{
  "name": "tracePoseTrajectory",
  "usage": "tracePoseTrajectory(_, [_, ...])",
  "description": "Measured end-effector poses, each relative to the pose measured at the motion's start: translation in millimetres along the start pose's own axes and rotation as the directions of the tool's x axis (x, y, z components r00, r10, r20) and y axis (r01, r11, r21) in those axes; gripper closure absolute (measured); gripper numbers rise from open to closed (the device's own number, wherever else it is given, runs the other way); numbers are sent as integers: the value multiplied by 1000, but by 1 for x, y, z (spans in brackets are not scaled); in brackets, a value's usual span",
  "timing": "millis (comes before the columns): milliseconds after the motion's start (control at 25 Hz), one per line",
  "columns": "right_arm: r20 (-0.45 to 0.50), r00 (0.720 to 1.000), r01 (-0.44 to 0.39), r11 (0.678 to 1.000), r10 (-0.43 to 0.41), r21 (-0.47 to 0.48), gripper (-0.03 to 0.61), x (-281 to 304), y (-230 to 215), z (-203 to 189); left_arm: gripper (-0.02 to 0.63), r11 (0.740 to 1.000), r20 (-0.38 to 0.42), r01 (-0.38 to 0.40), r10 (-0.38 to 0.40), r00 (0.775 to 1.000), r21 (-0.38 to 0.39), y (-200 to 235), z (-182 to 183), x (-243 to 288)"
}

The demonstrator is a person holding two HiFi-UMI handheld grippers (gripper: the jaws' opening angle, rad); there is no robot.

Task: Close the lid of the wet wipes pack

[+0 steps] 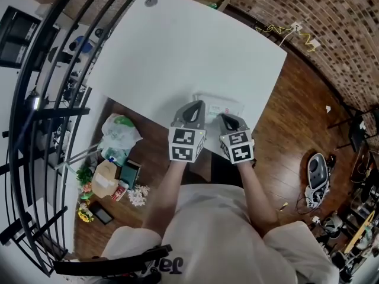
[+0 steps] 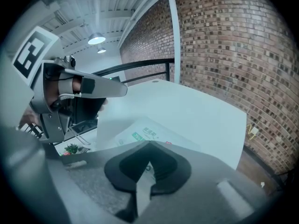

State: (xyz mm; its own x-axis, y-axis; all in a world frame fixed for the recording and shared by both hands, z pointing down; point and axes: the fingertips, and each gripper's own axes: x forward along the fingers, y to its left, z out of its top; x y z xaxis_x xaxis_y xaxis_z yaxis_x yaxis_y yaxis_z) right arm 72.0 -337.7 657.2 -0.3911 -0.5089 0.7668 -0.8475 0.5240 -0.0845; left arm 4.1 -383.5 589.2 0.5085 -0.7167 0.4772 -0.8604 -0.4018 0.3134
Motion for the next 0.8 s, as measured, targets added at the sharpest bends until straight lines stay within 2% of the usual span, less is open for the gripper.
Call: tracePoseTrajectory(800, [-42,999,-32,999,31,-44,588,10,3,-12,598,1000,-17,-19,19,1000,-19,3,-10,2])
